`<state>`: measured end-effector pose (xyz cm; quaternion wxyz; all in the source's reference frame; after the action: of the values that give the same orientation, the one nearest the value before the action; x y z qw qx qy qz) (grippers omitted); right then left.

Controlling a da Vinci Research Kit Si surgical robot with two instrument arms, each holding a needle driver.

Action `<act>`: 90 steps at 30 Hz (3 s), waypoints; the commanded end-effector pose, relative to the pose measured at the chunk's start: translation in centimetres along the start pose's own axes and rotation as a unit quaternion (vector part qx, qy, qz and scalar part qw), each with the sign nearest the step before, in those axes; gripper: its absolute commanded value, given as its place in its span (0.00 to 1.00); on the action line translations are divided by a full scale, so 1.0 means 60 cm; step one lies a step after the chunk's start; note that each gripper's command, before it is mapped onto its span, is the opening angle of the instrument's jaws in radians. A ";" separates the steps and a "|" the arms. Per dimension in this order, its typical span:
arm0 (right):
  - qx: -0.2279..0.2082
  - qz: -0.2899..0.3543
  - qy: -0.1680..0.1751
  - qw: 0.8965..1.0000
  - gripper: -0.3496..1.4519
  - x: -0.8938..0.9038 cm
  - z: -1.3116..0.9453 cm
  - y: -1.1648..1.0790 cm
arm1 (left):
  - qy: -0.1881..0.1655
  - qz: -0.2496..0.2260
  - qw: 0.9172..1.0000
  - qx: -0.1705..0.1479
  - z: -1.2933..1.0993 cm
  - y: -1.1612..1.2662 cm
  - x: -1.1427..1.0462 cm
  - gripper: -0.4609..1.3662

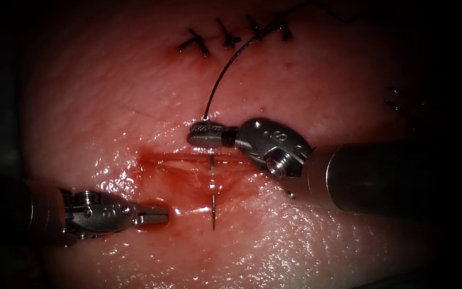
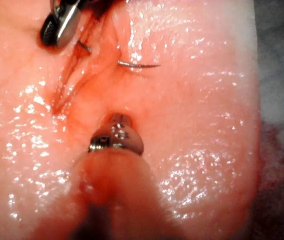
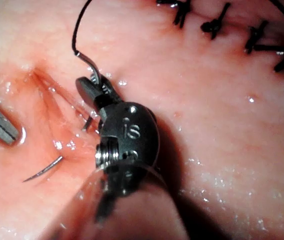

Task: Wound Closure
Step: Insert needle into the flesh above the incision

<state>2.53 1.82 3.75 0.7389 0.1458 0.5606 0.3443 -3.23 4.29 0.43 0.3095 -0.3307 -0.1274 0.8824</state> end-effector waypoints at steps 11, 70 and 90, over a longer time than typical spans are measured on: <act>0.001 0.000 -0.001 1.000 0.00 0.0002 -0.0001 0.0002 | -0.003 -0.002 1.000 -0.002 0.0000 0.0001 0.0006 0.06; 0.012 -0.169 0.046 0.985 0.00 0.0044 0.0009 0.0054 | 0.010 0.004 1.000 -0.011 0.0074 0.0007 -0.0016 0.06; 0.015 -0.211 0.054 0.976 0.00 0.0072 0.0017 0.0084 | 0.010 0.002 1.000 -0.014 0.0070 0.0007 -0.0023 0.06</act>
<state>2.51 2.49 3.77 0.7614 0.0185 0.6238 0.1757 -3.45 4.16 0.80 0.3066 -0.3425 -0.1323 0.8782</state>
